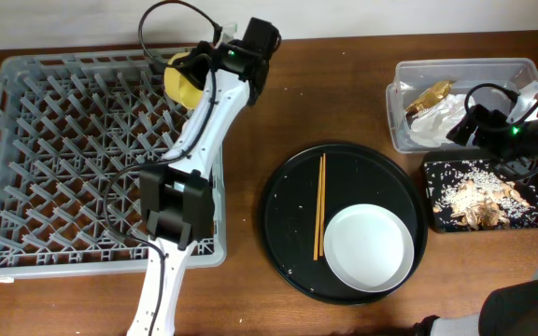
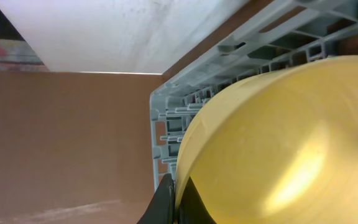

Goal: Sort waste into correct bins and load items into the dishwasher rack

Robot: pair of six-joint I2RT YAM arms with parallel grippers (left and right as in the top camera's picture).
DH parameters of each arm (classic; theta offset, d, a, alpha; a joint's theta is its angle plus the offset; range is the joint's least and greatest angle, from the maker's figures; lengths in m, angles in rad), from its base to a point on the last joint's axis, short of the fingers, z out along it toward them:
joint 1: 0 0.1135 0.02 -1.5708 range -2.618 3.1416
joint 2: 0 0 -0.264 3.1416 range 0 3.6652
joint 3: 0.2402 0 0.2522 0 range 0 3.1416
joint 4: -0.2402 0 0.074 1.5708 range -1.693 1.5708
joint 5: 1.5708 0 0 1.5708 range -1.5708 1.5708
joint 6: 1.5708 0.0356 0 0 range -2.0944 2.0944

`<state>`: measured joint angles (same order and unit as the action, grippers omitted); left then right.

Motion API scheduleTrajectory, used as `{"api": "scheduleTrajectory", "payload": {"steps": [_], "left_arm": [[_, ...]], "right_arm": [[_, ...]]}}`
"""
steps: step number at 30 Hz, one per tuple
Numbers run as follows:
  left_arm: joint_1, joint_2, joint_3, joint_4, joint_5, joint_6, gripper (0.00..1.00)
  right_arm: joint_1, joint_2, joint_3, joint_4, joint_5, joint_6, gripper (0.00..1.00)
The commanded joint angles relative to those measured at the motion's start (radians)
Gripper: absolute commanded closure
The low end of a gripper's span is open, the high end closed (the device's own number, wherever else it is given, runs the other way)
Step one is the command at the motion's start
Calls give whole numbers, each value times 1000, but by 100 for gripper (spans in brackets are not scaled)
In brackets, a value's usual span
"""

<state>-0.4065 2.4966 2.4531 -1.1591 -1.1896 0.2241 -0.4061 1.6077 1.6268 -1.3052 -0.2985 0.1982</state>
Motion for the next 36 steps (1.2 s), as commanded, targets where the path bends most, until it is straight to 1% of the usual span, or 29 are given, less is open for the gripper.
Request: {"api": "scheduleTrajectory", "payload": {"steps": [1,2,3,7,9,10,13,14,18,21,24,28,29,31,34,35,36], "left_arm": [[10,8,-21,-2,-2,92,100],[10,8,-21,16,-58,92,100],[11,8,-21,31,-76,92,100],[31,8,-21,72,-73,93,100],[55,8,-21,86,-75,111,100],[63,8,-21,92,-75,124,100],[69,8,-21,161,-75,217,100],[68,8,-21,178,-71,223,100],[66,8,-21,173,-59,223,100],[54,8,-21,127,-45,217,100],[51,8,-21,125,-44,211,100],[48,8,-22,125,0,212,100],[50,8,-22,126,-5,214,100],[74,8,-22,157,-110,220,100],[82,8,-22,193,-143,239,100],[74,8,-21,240,-155,289,100],[64,8,-21,270,-170,314,100]], "right_arm": [[0,4,-1,0,23,-11,1],[0,4,-1,-1,23,-11,1],[0,4,-1,0,23,-11,1],[0,4,-1,-2,23,-11,1],[0,4,-1,-2,23,-12,1],[0,4,-1,-1,23,-11,1],[0,4,-1,0,23,-11,1],[0,4,-1,-1,23,-11,1],[0,4,-1,-1,23,-11,1],[0,4,-1,-1,23,-12,1],[0,4,-1,-1,23,-12,1],[0,4,-1,-1,23,-11,1],[0,4,-1,-1,23,-11,1],[0,4,-1,-1,23,-12,1],[0,4,-1,2,23,-11,1],[0,4,-1,2,23,-11,1],[0,4,-1,2,23,-11,1]]}}
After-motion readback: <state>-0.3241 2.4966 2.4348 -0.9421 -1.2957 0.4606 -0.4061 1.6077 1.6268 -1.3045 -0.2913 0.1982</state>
